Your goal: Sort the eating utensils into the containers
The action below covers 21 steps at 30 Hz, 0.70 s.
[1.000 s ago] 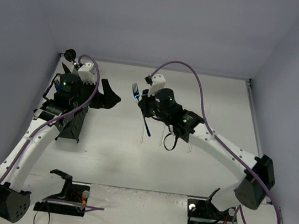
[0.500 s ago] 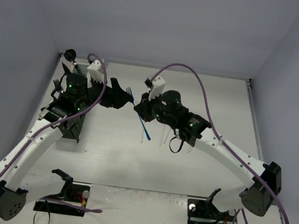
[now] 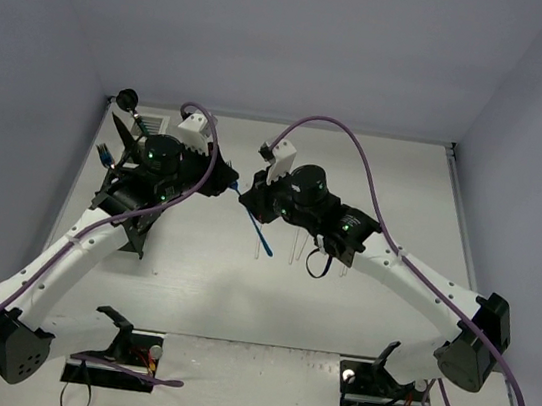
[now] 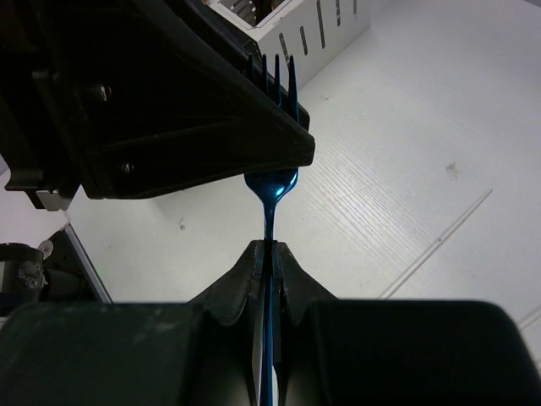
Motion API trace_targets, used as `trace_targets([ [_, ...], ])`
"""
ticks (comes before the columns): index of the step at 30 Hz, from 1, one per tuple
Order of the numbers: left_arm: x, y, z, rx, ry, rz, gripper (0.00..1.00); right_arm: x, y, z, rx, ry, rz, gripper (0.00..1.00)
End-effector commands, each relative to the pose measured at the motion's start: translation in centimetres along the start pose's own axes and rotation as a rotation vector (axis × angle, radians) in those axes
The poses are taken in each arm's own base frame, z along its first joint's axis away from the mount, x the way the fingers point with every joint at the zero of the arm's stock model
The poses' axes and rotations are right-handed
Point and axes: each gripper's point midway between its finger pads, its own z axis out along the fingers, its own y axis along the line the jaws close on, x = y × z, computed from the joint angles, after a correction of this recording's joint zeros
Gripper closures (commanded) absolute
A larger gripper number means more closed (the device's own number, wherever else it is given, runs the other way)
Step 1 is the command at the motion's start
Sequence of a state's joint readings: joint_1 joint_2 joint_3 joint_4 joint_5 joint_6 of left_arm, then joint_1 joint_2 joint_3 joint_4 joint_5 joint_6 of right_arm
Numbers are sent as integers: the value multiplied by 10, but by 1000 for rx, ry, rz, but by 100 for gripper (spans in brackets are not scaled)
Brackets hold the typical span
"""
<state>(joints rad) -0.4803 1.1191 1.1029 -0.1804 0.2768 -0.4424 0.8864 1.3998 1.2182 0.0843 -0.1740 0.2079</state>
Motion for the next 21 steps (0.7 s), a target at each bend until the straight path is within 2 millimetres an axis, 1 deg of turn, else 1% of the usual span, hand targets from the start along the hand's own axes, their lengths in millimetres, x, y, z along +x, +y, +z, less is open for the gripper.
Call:
trace_targets([
  [1,-61,-15,-12,18,-198,76,100,-27,12,-4,-42,-97,-11,87],
  [2,-61,-13,-14,6,-201,85,100,-26,11,-4,-36,-96,-11,81],
  [4,-61,-3,-19,-46,-203,113,100,-26,9,-5,-23,-100,-11,57],
  [5,-60,6,-23,-92,-202,132,100,-24,7,-5,-17,-98,-10,50],
  [6,-58,7,-25,-100,-193,132,100,-24,5,-6,-6,-100,-9,45],
  [8,-59,38,-39,-263,-190,197,100,-24,-5,-11,46,-112,-6,37],
  [10,-67,73,-59,-438,-199,251,100,-20,-15,-18,92,-118,4,34],
  [12,-77,102,-81,-568,-207,269,100,-15,-28,-24,140,-122,15,33],
  [13,-84,109,-91,-603,-217,269,100,-14,-32,-26,158,-124,19,32],
  [14,-93,129,-105,-678,-231,261,100,-9,-39,-29,176,-121,31,31],
  [15,-101,144,-119,-742,-243,255,100,-6,-44,-31,190,-118,43,31],
  [16,-109,157,-131,-797,-255,251,100,-3,-50,-33,202,-115,53,31],
  [18,-124,176,-149,-892,-271,249,100,2,-57,-36,219,-107,71,30],
  [20,-134,197,-163,-982,-276,235,100,8,-65,-39,235,-98,85,31],
  [21,-139,211,-175,-1037,-290,220,100,13,-68,-40,240,-87,90,31],
])
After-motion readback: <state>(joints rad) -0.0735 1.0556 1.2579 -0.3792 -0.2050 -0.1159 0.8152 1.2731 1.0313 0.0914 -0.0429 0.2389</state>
